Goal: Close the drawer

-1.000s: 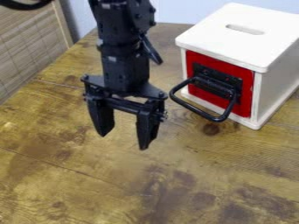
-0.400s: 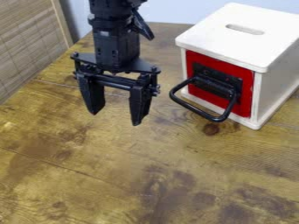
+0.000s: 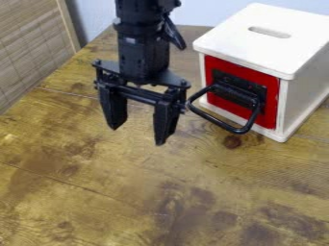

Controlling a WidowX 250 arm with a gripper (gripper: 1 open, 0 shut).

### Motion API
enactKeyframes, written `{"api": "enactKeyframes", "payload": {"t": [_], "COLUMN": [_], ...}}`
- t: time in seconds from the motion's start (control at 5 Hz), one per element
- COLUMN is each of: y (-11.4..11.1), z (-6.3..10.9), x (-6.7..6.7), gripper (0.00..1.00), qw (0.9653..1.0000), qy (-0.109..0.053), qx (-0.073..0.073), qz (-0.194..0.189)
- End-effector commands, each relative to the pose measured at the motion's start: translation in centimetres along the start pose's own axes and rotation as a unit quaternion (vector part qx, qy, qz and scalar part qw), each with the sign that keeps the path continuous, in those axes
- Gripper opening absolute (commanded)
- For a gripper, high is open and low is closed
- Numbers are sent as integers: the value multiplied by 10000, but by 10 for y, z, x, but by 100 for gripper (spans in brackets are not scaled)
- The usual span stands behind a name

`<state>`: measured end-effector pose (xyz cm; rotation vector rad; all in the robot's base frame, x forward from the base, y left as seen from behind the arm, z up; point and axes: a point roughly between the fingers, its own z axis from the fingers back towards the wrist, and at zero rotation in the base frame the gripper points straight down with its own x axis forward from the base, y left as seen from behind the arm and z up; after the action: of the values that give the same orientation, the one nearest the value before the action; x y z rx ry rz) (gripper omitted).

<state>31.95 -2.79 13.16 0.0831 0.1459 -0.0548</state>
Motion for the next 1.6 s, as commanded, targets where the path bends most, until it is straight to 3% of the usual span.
{"api": "enactKeyframes", "payload": {"t": [0.0, 0.4, 1.0, 1.4], "y": [-13, -17, -9, -10], "z": [25, 17, 4, -1], "x": [-3, 7, 4, 0], "gripper": [100, 100, 100, 100], "qw": [9990, 9989, 9995, 9993], "qy": [-444, -376, -233, -253], "qx": [-55, -154, -103, -48], "qz": [-14, 253, 160, 273]}}
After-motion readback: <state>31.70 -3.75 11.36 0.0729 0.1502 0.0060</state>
